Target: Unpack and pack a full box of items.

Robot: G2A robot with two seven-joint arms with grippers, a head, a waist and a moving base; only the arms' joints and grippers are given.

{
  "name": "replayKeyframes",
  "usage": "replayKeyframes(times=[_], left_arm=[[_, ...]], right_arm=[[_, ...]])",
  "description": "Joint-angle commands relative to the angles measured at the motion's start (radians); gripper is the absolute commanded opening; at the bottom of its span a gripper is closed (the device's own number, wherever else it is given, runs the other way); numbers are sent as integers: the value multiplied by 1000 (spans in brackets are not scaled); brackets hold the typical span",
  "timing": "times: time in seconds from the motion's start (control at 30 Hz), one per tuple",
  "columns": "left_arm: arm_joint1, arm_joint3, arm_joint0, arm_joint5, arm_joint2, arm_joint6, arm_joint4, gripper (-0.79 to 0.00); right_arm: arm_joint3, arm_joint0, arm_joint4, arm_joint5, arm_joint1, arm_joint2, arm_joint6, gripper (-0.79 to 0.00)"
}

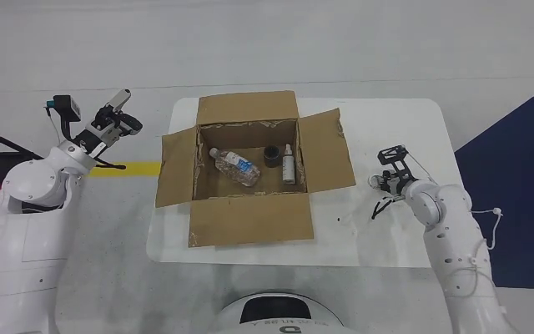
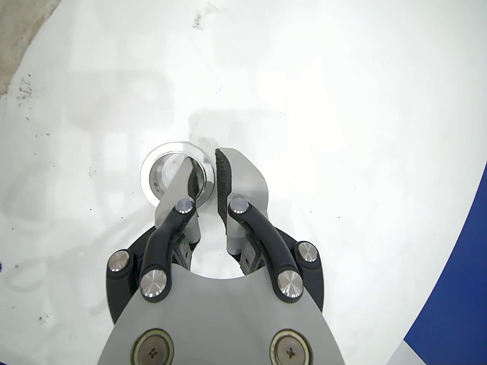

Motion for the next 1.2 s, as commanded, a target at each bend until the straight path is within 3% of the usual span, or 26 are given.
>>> replayKeyframes(times=[0.0,0.23,0.37,0.57,0.67,0.77,1.03,1.17], left_arm=[[0,0,0,0,0,0,0,0],[0,0,0,0,0,0,0,0],[0,0,0,0,0,0,0,0],[0,0,0,0,0,0,0,0],[0,0,0,0,0,0,0,0],[0,0,0,0,0,0,0,0],[0,0,0,0,0,0,0,0],[0,0,0,0,0,0,0,0]], right_arm=[[-9,-4,16,5,1,12,-19,-785],[-77,-46,99,31,3,74,-128,-785],[-122,-73,231,59,0,139,-245,-785],[-186,-81,586,9,-10,203,-333,-785],[-219,-85,794,-44,-14,210,-309,-785],[-269,-84,867,-113,-13,186,-278,-785],[-412,-74,791,-216,-15,8,-211,-785],[-458,-50,623,-203,-21,-143,-179,-785]])
